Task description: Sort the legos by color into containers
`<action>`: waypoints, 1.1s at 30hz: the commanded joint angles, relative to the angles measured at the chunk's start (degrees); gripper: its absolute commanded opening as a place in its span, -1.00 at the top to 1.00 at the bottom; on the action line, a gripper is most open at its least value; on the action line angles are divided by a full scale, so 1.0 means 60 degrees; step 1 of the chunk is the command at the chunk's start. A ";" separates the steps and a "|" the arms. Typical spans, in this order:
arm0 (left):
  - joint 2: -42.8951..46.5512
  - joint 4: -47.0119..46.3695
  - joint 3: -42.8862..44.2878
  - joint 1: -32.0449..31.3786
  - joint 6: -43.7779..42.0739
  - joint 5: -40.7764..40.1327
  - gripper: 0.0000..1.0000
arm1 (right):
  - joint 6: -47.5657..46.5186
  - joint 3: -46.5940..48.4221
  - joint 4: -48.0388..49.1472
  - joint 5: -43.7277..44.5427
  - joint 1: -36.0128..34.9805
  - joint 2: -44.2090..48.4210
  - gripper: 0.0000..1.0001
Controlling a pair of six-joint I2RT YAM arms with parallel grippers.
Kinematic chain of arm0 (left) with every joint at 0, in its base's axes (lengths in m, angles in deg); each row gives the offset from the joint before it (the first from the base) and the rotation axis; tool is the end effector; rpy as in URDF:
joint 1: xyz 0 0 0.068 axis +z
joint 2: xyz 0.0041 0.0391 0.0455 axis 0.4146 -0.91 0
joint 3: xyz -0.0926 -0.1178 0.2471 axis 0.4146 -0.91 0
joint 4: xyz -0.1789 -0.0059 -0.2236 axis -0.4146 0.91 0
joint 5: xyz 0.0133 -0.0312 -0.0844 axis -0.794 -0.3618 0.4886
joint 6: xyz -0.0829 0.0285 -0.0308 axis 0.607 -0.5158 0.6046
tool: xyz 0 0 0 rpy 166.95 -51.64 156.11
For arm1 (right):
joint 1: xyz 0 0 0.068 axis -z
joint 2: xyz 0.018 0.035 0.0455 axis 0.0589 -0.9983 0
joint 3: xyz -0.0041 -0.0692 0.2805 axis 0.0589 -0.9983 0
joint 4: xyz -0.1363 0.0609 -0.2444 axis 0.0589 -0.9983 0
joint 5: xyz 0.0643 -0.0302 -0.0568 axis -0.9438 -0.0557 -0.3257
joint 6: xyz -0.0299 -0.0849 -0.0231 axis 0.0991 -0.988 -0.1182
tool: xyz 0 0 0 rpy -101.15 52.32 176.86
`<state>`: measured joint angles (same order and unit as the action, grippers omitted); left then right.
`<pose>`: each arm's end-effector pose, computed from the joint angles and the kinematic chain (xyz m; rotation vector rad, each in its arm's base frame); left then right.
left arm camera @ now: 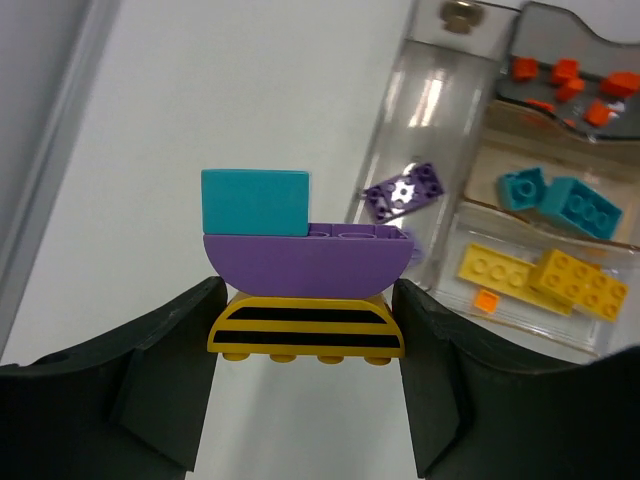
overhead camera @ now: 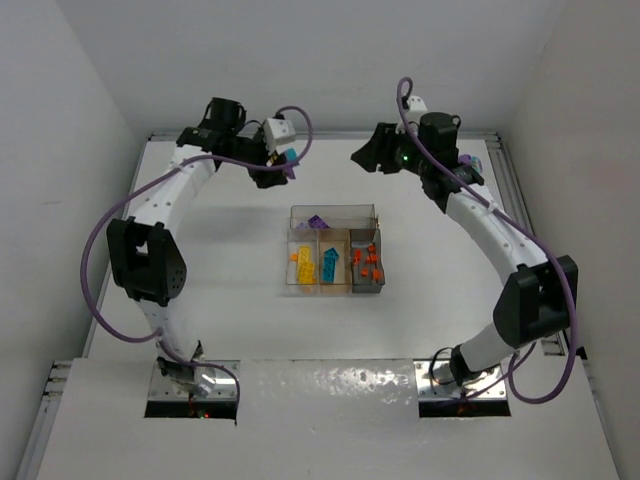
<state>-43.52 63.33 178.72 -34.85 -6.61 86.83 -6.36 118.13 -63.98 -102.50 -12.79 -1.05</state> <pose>0.4442 -0.1366 0.3254 1.3487 1.7431 -0.4850 0.4151 0.1496 0.3405 -0.0549 1.9517 0.8347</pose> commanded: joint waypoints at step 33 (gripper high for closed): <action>0.2359 -0.0124 -0.2000 -0.1234 -0.1283 0.0309 1.00 | 0.4117 -0.0448 0.4646 -0.3165 -0.1950 -0.1758 -0.24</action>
<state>-30.32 66.21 166.70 -41.69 -14.98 87.20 16.59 115.22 -40.99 -119.37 -23.82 -11.65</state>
